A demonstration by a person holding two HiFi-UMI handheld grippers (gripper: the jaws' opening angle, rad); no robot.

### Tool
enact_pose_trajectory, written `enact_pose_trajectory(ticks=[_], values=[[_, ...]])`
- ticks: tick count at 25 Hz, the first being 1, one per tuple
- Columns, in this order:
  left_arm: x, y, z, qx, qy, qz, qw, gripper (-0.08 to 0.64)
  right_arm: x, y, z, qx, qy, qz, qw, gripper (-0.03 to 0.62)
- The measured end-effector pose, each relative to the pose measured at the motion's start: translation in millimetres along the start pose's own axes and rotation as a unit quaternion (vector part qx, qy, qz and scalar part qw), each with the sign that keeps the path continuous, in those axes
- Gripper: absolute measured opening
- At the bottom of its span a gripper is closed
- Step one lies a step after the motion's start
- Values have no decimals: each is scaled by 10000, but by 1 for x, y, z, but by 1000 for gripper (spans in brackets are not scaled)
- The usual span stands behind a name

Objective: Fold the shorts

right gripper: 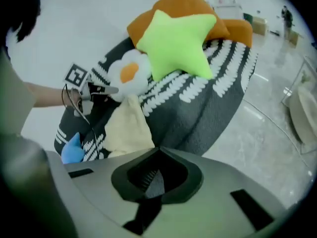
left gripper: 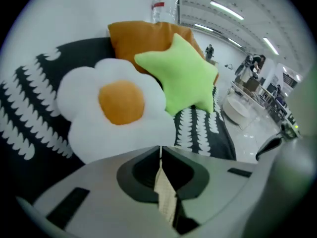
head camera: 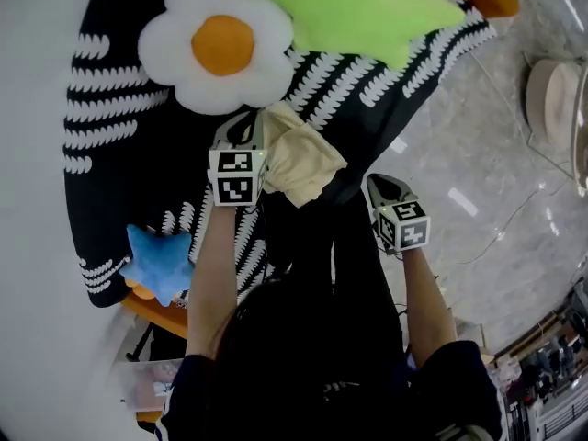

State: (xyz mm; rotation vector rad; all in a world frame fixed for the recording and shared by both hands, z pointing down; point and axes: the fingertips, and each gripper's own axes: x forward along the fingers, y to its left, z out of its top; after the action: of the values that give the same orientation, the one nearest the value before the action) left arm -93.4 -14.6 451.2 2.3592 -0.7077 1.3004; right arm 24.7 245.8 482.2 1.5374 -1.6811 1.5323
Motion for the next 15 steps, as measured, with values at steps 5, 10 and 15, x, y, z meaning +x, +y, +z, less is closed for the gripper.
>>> enact_pose_trajectory(ticks=[5,10,15], values=[[-74,13,31,-830,-756,205,9935,14,-51,48,64,-194,-958,-87,9952,11],[-171,13,50,-1253,-1507,-57,9806,8,-112,95,86,-612,-1405,-347,9876,11],[-233,-2,80,-1026,-2416,-633,9629,3,-154,115,135,-1351,-2018,-650,9679,9]])
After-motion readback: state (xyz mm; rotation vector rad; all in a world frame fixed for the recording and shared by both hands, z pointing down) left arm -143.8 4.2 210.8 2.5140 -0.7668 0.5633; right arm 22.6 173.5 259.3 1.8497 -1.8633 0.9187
